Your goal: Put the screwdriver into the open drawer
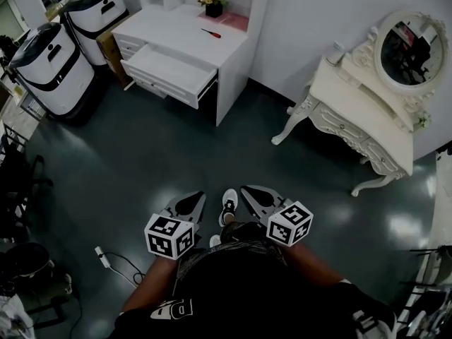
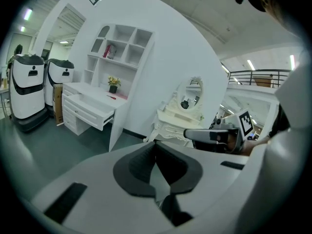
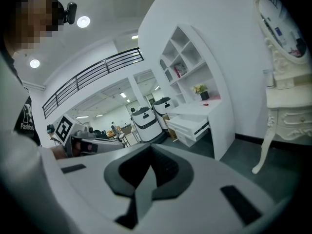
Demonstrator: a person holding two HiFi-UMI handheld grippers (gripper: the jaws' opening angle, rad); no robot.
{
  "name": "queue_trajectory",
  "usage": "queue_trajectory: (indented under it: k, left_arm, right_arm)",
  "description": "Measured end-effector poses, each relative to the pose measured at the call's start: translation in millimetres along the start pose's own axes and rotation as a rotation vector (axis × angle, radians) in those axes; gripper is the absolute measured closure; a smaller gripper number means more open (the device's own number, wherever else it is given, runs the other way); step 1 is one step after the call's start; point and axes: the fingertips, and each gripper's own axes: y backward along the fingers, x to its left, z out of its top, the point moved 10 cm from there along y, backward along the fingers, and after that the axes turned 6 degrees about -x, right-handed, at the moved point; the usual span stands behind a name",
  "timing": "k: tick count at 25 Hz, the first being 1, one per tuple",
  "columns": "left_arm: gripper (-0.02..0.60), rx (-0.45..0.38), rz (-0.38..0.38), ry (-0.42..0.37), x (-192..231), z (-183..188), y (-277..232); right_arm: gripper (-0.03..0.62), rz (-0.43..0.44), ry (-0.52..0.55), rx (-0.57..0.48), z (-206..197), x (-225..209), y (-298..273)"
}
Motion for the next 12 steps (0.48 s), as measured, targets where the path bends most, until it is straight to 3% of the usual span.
queue_trajectory:
  k: [6,12]
  left_arm:
    - [0.566,-0.053,0.013,-0.026,28,42,-30]
    - [0.566,-0.041,0.026,-0.048,52,78,-75]
  right_arm:
    - [0.588,0.024,0.031,-0.032,35,-29,-41]
    - [0.588,0.044,0.030,-0.044,67,-70,-89]
